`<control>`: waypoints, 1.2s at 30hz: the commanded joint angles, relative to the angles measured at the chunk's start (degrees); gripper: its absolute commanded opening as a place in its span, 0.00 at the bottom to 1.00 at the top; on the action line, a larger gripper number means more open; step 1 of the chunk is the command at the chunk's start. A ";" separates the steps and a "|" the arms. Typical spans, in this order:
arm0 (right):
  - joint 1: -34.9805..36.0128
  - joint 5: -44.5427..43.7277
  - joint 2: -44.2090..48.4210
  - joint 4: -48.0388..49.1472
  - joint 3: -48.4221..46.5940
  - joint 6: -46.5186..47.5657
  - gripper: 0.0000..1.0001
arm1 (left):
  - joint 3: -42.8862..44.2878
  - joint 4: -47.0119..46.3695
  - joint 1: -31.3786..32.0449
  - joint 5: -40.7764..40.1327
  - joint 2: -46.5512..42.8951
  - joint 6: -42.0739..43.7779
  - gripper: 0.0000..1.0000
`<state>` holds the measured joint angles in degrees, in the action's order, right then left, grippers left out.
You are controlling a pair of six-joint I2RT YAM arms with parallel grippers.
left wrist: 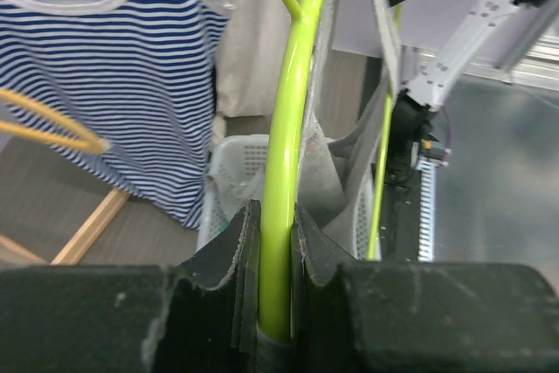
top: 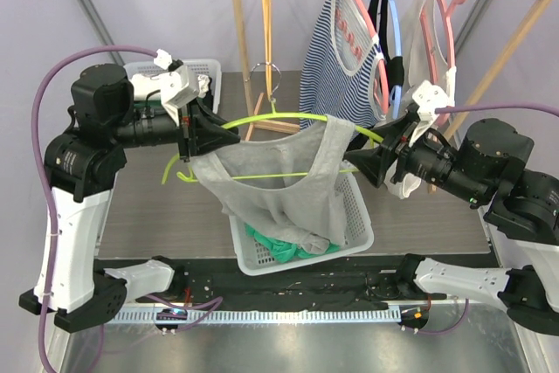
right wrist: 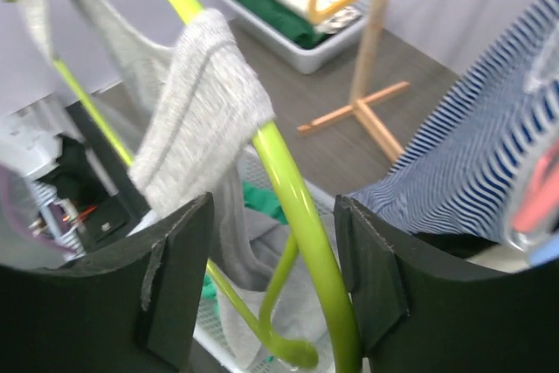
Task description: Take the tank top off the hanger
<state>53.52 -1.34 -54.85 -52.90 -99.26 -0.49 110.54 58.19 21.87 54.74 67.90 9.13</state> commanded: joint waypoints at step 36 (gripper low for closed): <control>0.10 16.32 -6.40 6.33 -5.24 -10.23 0.59 | -1.20 1.92 2.56 -16.16 -5.58 32.61 0.00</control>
<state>53.21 1.08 -57.41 -43.79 -101.41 -10.87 108.64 58.92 22.26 33.76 64.71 32.58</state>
